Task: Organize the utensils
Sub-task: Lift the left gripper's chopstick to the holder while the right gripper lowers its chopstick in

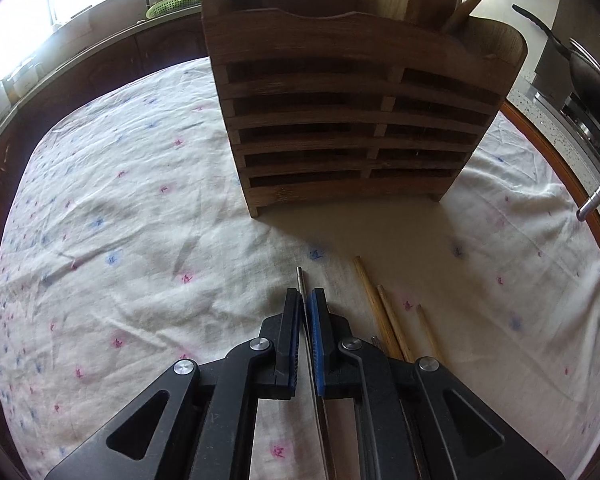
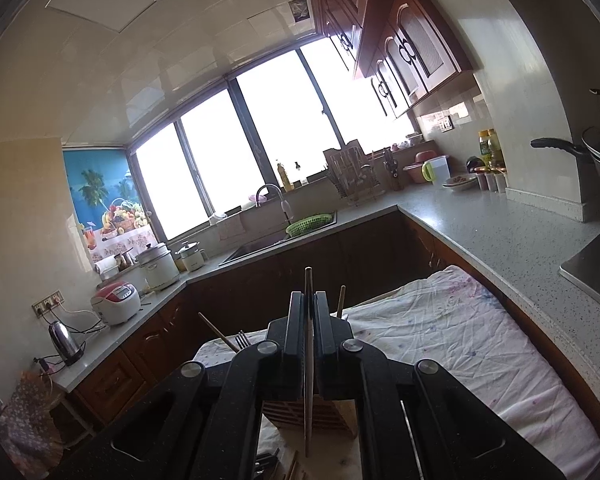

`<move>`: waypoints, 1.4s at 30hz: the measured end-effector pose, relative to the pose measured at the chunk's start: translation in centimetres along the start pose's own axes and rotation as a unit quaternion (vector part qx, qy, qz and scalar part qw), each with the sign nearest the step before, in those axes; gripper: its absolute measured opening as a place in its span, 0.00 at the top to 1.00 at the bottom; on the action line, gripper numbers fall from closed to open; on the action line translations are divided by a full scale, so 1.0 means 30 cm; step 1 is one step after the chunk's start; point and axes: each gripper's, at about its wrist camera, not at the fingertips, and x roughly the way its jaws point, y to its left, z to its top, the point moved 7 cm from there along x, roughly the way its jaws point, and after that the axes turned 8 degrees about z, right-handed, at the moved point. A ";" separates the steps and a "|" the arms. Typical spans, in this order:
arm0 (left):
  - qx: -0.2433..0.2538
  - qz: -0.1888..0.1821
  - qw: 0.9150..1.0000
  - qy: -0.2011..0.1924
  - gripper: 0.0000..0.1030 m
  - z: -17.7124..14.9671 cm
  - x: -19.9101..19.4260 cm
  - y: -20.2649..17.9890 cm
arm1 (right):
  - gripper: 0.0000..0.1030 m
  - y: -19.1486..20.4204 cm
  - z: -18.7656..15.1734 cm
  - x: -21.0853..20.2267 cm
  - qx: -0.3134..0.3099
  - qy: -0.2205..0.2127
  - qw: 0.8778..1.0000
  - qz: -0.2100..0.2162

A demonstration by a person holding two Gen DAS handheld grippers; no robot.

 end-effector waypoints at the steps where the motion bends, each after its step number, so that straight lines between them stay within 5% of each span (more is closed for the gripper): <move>1: 0.000 0.001 1.000 -0.002 0.97 0.001 -0.001 -0.003 | 0.96 0.004 -0.003 0.000 0.000 0.001 1.000 0.001; 8: -0.063 -0.028 0.996 -0.056 0.98 -0.051 -0.158 0.075 | 0.96 0.018 -0.005 -0.020 -0.001 -0.003 1.000 0.002; 14: -0.114 -0.064 0.981 -0.141 0.98 -0.053 -0.437 0.170 | 0.96 0.033 0.002 -0.055 -0.001 -0.010 1.000 0.010; 24: -0.129 -0.076 0.960 -0.237 0.98 -0.081 -0.755 0.253 | 0.96 0.080 0.031 -0.071 -0.014 -0.019 1.000 0.017; 32: -0.135 -0.080 0.947 -0.280 0.98 -0.059 -0.859 0.276 | 0.96 0.083 0.043 -0.059 -0.018 -0.020 1.000 0.015; 42: -0.147 -0.066 0.924 -0.346 0.98 0.144 -0.885 0.289 | 0.96 0.076 0.146 0.061 -0.035 -0.040 0.999 0.003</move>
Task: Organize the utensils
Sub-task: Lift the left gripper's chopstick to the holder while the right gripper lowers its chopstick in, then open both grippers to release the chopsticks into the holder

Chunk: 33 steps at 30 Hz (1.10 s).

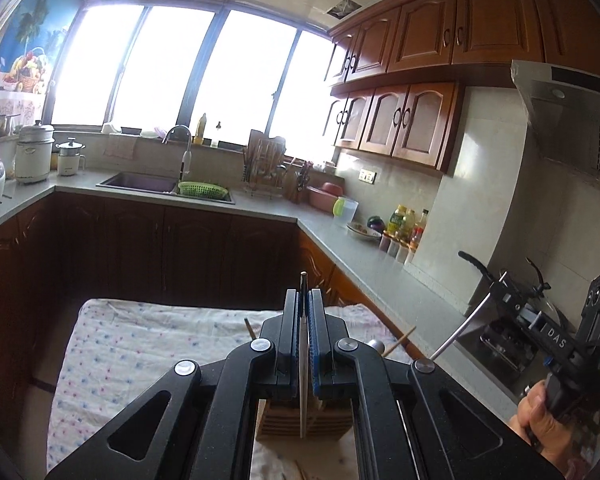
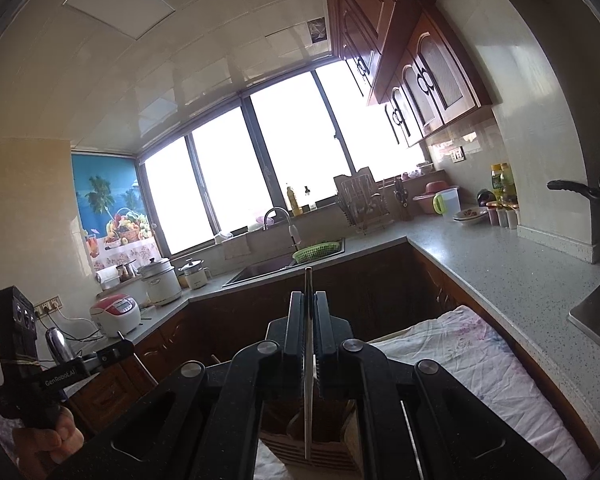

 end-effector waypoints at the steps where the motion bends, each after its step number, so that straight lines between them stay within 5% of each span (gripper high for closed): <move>1: -0.003 0.003 1.000 -0.004 0.98 0.006 0.022 0.002 | 0.96 -0.004 0.009 0.017 -0.002 -0.001 1.000 -0.003; 8: -0.031 0.027 0.999 -0.008 0.98 -0.051 0.204 0.029 | 0.96 -0.035 -0.002 0.142 -0.019 -0.001 1.000 -0.021; 18: -0.044 0.054 0.997 0.022 0.98 -0.264 0.367 0.037 | 0.96 -0.086 -0.181 0.247 -0.035 0.024 0.998 -0.044; 33: -0.032 0.053 0.997 0.052 0.96 -0.238 0.424 0.051 | 0.96 -0.143 -0.304 0.288 -0.009 0.088 0.995 -0.051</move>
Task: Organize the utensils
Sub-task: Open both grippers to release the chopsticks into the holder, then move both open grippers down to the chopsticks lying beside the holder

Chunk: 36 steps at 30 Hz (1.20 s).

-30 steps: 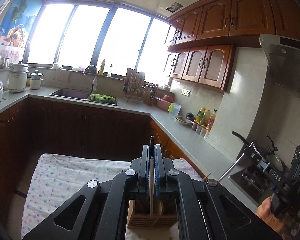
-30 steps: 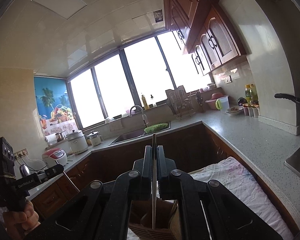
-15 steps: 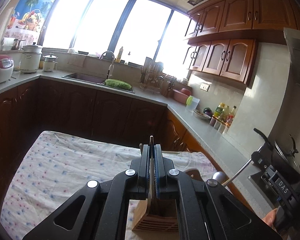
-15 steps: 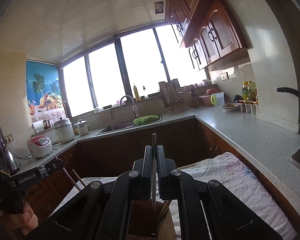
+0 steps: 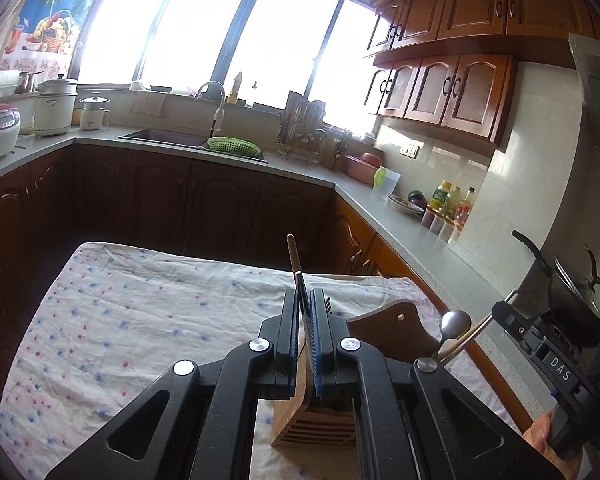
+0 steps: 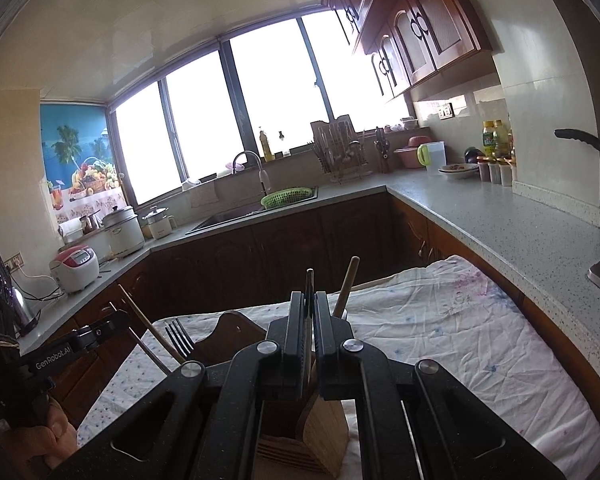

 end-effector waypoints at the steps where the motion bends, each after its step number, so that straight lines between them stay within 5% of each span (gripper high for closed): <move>1: -0.001 0.000 1.000 0.000 0.96 -0.001 0.001 0.002 | 0.96 0.000 0.003 0.003 0.000 0.001 1.000 0.000; 4: -0.006 -0.006 1.000 0.010 0.96 -0.012 0.002 0.014 | 0.95 -0.002 0.004 0.005 0.001 0.003 1.000 0.000; 8: -0.013 -0.005 1.000 0.009 0.62 -0.001 -0.031 0.028 | 0.87 -0.014 0.008 -0.004 0.017 0.005 1.000 0.008; 10: -0.010 0.000 1.000 -0.001 0.52 0.003 -0.069 0.034 | 0.78 -0.015 0.017 -0.027 0.023 -0.002 1.000 0.013; 14: -0.005 0.018 1.000 -0.014 0.21 -0.010 -0.161 0.060 | 0.31 -0.014 0.054 -0.114 0.038 -0.034 0.999 0.019; 18: 0.005 0.032 0.999 -0.021 0.12 -0.064 -0.270 0.090 | 0.05 -0.025 0.080 -0.225 0.056 -0.066 0.996 0.018; 24: -0.003 0.043 0.999 0.008 0.07 -0.200 -0.399 0.115 | 0.03 -0.023 0.011 -0.337 0.075 -0.052 0.995 0.026; 36: -0.009 0.059 0.994 0.095 0.07 -0.394 -0.524 0.140 | 0.03 -0.033 -0.308 -0.434 0.114 0.058 0.992 0.022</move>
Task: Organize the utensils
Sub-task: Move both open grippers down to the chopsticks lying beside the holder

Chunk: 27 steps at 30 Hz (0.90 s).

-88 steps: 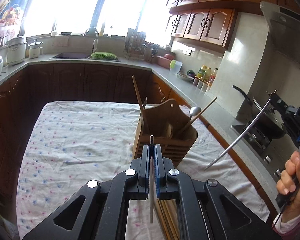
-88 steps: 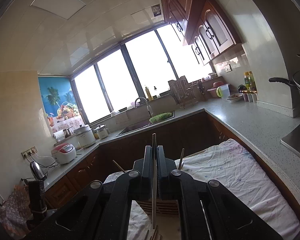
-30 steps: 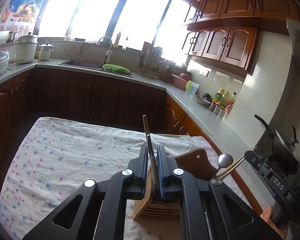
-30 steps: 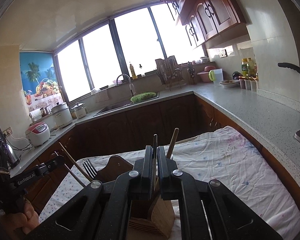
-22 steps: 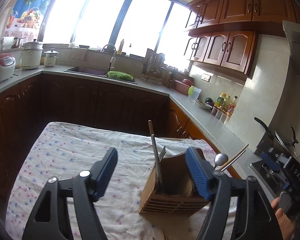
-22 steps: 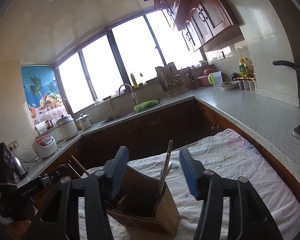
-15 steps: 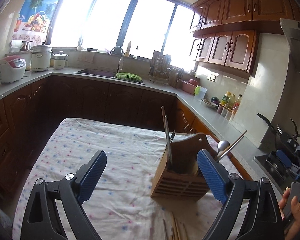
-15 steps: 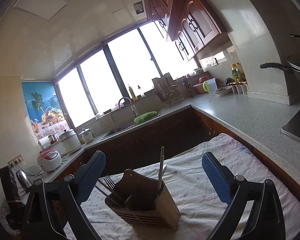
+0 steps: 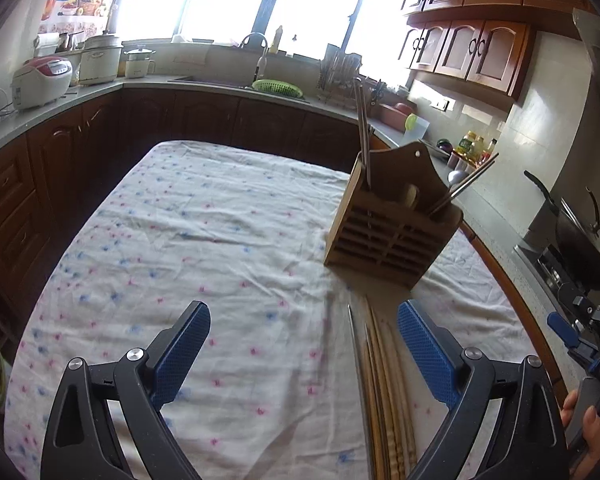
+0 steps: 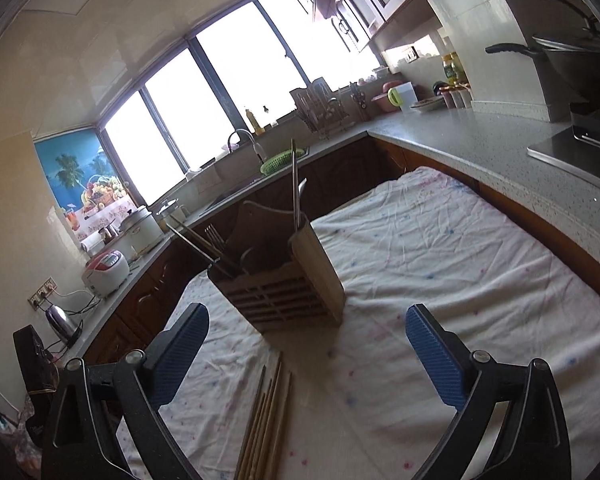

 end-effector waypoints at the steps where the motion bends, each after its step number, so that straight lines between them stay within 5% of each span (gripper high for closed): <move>1: 0.003 0.002 1.000 0.005 0.07 -0.016 -0.001 -0.006 | 0.03 -0.005 -0.028 -0.001 0.000 0.010 1.000 -0.004; 8: 0.048 0.011 0.997 0.054 0.08 -0.121 0.059 -0.098 | 0.03 -0.049 -0.169 -0.027 0.012 0.046 0.999 -0.021; 13: 0.114 0.042 0.988 0.095 0.10 -0.192 0.164 -0.188 | 0.03 -0.052 -0.187 -0.028 0.011 0.053 0.998 -0.023; 15: 0.134 0.054 0.982 0.119 0.20 -0.229 0.206 -0.205 | 0.03 -0.044 -0.183 -0.032 0.008 0.052 0.998 -0.022; 27: 0.098 0.069 0.983 0.137 0.23 -0.243 0.192 -0.031 | 0.09 0.015 -0.256 0.064 -0.028 0.106 0.994 -0.020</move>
